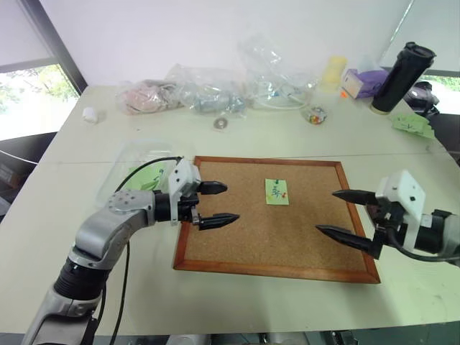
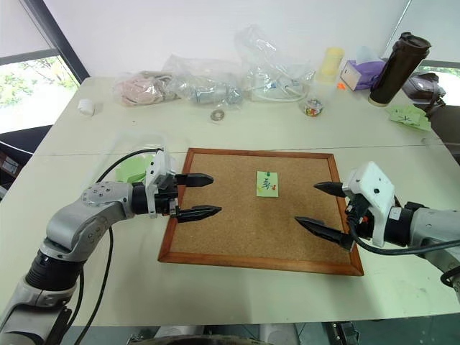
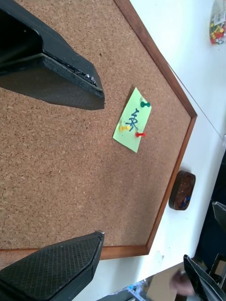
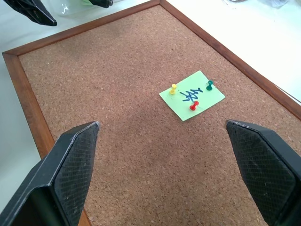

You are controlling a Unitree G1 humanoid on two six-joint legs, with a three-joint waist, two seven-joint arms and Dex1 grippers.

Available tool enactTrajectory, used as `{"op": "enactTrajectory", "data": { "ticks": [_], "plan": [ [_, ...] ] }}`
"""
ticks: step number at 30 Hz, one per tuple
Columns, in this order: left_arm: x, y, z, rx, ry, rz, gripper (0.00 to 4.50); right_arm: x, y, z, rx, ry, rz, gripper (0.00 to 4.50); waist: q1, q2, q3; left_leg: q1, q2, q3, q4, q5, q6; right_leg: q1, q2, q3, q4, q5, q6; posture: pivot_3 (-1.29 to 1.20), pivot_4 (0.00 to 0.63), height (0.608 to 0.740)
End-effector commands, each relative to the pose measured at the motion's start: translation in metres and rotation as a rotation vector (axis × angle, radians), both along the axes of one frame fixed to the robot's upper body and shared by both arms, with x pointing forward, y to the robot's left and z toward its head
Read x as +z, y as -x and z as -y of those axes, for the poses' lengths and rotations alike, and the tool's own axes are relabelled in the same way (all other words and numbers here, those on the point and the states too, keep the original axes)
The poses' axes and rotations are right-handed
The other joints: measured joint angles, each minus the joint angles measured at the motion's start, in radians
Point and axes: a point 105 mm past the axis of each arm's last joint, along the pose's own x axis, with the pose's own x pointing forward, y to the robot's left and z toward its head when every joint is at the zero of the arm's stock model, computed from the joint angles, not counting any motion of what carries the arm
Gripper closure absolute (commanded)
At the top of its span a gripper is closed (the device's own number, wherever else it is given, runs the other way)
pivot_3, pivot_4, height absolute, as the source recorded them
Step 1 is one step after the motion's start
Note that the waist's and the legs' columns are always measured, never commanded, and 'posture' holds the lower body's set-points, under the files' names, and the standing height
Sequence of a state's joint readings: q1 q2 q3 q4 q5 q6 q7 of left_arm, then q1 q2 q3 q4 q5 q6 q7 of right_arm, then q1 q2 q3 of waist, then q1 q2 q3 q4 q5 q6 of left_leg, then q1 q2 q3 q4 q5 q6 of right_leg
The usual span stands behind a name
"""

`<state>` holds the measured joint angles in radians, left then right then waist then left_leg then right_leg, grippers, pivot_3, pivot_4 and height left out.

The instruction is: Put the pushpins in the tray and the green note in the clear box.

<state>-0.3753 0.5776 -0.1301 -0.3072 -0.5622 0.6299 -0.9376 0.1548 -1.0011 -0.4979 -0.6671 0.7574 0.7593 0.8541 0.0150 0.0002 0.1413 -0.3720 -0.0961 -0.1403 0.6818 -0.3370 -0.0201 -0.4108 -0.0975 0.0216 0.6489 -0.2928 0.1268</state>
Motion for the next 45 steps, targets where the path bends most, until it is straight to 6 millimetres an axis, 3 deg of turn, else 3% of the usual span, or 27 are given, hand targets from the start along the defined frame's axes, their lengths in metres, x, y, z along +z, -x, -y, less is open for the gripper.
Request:
{"op": "enactTrajectory", "data": {
  "ticks": [1, 33, 36, 43, 45],
  "plan": [
    [0.012, -0.002, 0.002, -0.007, -0.002, 0.058, 0.00, 0.008, -0.001, 0.000, 0.010, 0.015, 0.045, 0.10, 0.001, 0.000, 0.000, 0.000, 0.000, 0.000, 0.000, 0.000, 0.000, 0.000, 0.000, 0.000, 0.000, 0.000, 0.000, 0.00, 0.150, 0.740],
    [0.009, -0.003, 0.002, 0.013, -0.001, 0.083, 0.00, 0.004, -0.010, -0.003, 0.018, 0.007, 0.049, 0.10, 0.000, 0.000, 0.000, 0.000, 0.000, 0.000, 0.000, 0.000, 0.000, 0.000, 0.000, 0.000, 0.000, 0.000, 0.000, 0.00, 0.150, 0.740],
    [0.002, 0.000, 0.005, -0.007, -0.020, 0.107, 0.82, 0.003, -0.011, -0.004, 0.018, 0.007, 0.049, 0.00, 0.000, 0.000, 0.000, 0.000, 0.000, 0.000, 0.000, 0.000, 0.000, 0.000, 0.000, 0.000, 0.000, 0.000, 0.000, 0.00, 0.150, 0.740],
    [-0.018, -0.001, 0.011, -0.031, -0.060, 0.101, 4.41, 0.001, -0.012, -0.006, 0.024, 0.003, 0.048, 0.00, 0.000, 0.000, 0.000, 0.000, 0.000, 0.000, 0.000, 0.000, 0.000, 0.000, 0.000, 0.000, 0.000, 0.000, 0.000, 0.00, 0.150, 0.740],
    [-0.026, -0.002, 0.013, -0.033, -0.074, 0.102, 4.46, 0.000, -0.013, -0.008, 0.025, -0.002, 0.050, 0.00, -0.001, 0.000, 0.000, 0.000, 0.000, 0.000, 0.000, 0.000, 0.000, 0.000, 0.000, 0.000, 0.000, 0.000, 0.000, 0.00, 0.150, 0.740]
  ]
}}
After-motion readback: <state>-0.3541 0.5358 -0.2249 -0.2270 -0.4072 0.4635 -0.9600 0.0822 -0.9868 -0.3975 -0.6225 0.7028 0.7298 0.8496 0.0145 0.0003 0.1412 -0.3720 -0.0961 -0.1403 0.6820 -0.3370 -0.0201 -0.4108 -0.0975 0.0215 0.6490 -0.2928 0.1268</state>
